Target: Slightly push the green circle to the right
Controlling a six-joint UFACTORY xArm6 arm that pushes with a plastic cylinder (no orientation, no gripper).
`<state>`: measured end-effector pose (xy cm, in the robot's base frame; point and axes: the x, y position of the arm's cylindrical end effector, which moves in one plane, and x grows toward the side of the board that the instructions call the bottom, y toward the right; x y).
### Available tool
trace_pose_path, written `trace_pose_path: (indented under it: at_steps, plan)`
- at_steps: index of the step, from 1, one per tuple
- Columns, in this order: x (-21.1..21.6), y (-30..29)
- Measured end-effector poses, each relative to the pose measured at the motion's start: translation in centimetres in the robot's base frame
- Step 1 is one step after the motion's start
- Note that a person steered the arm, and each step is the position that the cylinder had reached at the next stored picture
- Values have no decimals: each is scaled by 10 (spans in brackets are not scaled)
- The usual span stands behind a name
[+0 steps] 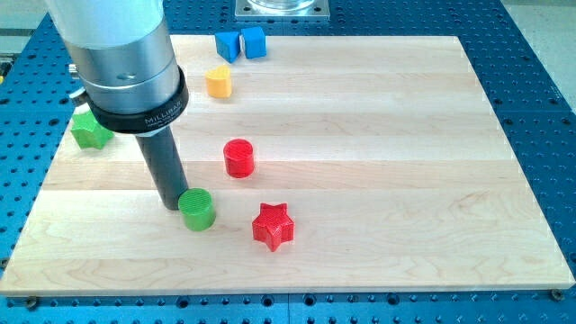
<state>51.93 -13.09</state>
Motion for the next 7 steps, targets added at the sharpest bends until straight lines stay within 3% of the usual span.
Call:
trace_pose_path:
  at_steps: [7]
  plan:
    - [15, -11]
